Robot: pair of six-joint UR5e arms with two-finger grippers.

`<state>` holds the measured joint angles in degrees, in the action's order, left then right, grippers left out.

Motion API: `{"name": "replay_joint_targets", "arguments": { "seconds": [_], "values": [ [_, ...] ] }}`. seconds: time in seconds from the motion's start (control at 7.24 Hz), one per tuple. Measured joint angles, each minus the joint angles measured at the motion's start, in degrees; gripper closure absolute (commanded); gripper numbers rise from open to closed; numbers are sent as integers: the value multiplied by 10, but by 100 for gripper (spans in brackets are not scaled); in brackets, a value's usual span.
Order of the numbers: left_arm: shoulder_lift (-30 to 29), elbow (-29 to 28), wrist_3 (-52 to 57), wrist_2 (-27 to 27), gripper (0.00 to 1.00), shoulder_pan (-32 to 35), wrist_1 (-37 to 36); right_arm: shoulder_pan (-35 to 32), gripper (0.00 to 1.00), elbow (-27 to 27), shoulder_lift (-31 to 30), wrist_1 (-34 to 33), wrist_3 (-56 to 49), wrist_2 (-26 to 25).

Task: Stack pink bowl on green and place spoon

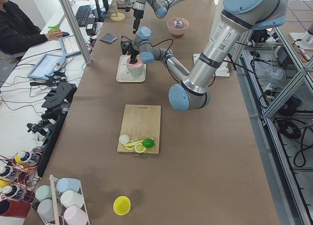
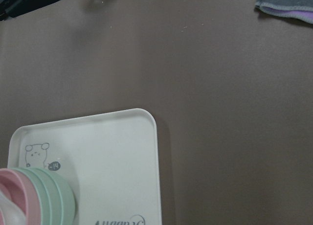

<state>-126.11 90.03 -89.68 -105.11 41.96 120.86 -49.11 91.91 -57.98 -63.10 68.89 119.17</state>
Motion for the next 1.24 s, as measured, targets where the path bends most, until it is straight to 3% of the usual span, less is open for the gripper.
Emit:
{"name": "replay_joint_targets", "arguments": {
  "seconds": [0.28, 0.69, 0.97, 1.24],
  "values": [
    [34, 68, 76, -60, 2, 20, -82, -35, 0, 18, -43, -1, -68, 34],
    [73, 173, 296, -71, 2, 95, -289, -130, 0, 29, -154, 0, -235, 115],
    [136, 191, 445, -75, 2, 179, -309, -221, 0, 1, -226, -1, -400, 151],
    [206, 178, 587, -77, 2, 255, -262, -290, 0, -41, -265, 2, -485, 157]
  ]
}}
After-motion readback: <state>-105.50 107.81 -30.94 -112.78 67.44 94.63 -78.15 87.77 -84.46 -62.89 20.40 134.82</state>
